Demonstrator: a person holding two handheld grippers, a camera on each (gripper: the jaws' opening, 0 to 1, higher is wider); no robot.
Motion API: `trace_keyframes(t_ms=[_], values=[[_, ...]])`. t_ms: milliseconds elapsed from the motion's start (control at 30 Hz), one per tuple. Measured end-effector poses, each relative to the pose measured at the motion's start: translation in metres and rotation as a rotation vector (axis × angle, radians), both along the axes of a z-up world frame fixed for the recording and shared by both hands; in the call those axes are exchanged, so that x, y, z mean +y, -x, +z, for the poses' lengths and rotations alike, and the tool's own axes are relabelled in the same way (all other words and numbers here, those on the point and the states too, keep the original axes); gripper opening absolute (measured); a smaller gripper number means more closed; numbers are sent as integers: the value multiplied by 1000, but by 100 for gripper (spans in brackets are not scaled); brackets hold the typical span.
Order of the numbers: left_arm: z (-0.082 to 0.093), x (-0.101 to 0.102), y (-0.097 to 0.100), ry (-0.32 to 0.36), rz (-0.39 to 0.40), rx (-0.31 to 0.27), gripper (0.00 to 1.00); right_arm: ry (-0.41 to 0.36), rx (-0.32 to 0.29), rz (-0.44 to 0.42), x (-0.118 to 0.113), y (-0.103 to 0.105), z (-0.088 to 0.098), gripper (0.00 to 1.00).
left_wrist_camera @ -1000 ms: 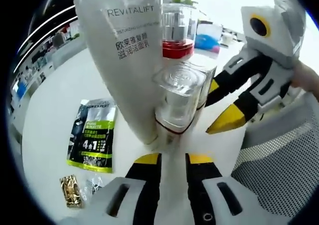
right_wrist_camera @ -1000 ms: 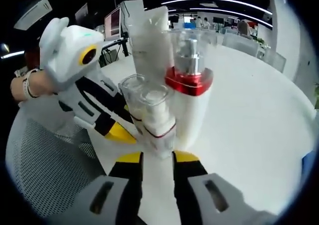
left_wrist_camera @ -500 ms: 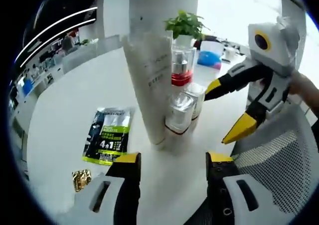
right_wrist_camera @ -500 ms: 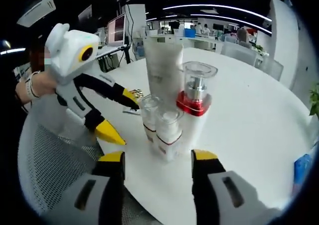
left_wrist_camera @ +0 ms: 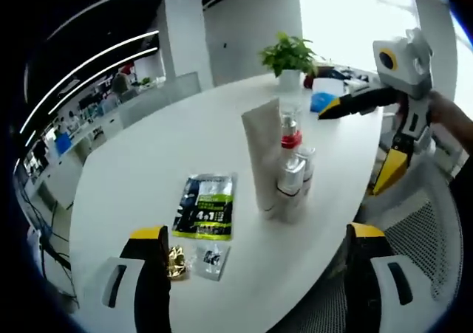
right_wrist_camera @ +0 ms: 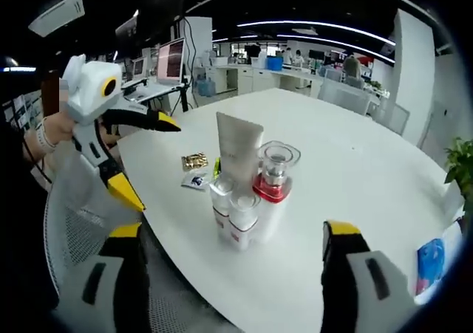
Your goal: Arrange the skincare products in the storage area until every visible bottle or jar stands upright without overlapping.
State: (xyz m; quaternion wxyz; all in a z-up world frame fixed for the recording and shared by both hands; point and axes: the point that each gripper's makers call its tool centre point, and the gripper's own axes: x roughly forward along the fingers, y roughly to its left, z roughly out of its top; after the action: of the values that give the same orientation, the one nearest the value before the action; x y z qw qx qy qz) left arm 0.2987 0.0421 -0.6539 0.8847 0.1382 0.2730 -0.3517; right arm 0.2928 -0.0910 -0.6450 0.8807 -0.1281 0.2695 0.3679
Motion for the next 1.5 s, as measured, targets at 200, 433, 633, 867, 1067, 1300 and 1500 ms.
trace_keyframes(t_ms=[200, 433, 633, 867, 1067, 1300, 1500], values=[[9, 20, 2, -15, 39, -35, 97, -24, -43, 23, 4, -2, 17, 100], [11, 43, 3, -10, 75, -23, 97, 6, -47, 45, 7, -6, 18, 100], [-3, 51, 3, 0, 18, 67, 97, 77, 8, 35, 3, -6, 2, 100], [-23, 46, -2, 32, -96, 139, 97, 54, 26, -63, -1, -13, 3, 100], [-49, 24, 2, 111, -283, 270, 97, 65, 17, -153, 0, -20, 12, 100], [-98, 21, -2, 56, -381, 395, 97, 50, -3, -197, 17, -19, 24, 100], [-115, 33, -2, 54, -381, 445, 97, 47, -88, -222, 31, -23, 52, 100]])
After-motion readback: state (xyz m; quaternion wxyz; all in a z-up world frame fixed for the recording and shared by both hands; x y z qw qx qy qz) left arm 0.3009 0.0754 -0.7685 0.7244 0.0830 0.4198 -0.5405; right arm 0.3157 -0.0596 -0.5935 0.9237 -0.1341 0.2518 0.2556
